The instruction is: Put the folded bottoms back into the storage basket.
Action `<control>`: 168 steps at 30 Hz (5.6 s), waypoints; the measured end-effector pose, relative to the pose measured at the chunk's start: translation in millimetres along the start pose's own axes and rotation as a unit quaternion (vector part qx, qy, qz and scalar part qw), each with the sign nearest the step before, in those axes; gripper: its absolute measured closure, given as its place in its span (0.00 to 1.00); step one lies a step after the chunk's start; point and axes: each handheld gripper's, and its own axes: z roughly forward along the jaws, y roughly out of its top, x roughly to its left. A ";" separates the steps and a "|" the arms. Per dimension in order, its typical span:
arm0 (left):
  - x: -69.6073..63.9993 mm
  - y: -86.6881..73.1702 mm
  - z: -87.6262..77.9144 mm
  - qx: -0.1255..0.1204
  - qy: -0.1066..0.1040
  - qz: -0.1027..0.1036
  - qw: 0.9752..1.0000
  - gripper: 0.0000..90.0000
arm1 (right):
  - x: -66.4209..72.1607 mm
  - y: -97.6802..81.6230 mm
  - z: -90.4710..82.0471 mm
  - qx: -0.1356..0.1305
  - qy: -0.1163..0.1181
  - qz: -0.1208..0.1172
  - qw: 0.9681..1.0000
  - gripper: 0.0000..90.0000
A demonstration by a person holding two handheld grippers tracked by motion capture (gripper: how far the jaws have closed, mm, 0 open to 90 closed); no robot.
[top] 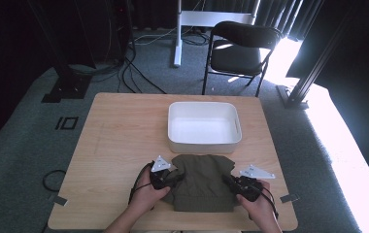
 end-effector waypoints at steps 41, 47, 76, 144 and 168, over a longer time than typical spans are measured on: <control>12.1 116.4 -22.5 -0.085 0.007 0.038 0.996 0.84 | -26.2 105.2 -27.6 -0.099 -0.002 0.007 0.995 0.90; 20.2 132.7 -18.5 -0.091 0.014 0.033 0.995 0.85 | -33.4 124.5 -23.0 -0.102 -0.005 0.010 0.995 0.90; 82.9 194.6 24.0 -0.076 0.062 -0.015 0.995 0.85 | -77.7 198.6 47.3 -0.072 -0.034 0.068 0.995 0.90; 103.6 165.4 85.2 0.033 0.170 0.016 0.985 0.23 | -104.4 171.2 129.3 -0.005 -0.091 0.087 0.992 0.27; 80.0 140.9 42.3 -0.004 0.126 0.043 0.991 0.21 | -80.2 145.0 107.8 -0.002 -0.083 0.013 0.997 0.17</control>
